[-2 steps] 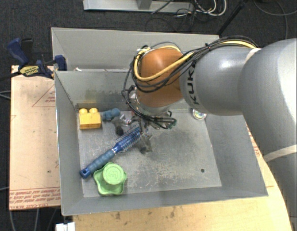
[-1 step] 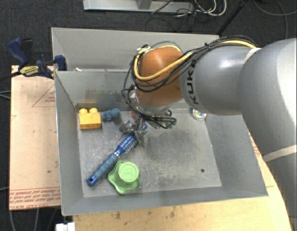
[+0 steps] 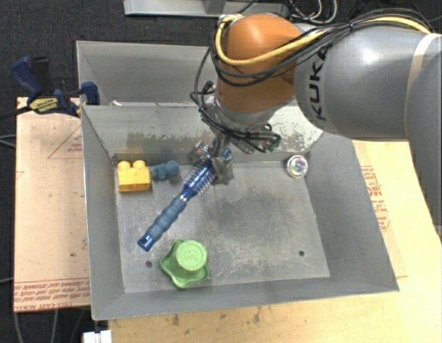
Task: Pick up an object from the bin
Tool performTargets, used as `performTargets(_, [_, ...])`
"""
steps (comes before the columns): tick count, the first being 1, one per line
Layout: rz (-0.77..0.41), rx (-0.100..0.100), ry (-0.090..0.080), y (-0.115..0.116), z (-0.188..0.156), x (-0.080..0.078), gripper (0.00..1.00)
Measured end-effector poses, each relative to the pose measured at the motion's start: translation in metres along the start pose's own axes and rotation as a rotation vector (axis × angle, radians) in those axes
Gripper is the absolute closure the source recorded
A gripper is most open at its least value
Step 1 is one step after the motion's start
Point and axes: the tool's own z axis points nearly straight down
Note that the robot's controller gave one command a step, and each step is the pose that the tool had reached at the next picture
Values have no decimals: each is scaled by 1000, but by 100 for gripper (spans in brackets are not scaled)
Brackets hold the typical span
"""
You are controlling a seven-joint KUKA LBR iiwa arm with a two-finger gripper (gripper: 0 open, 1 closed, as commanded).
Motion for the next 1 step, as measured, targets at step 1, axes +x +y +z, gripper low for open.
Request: performTargets(1, [-51,0,-1,15,-129,-5,100])
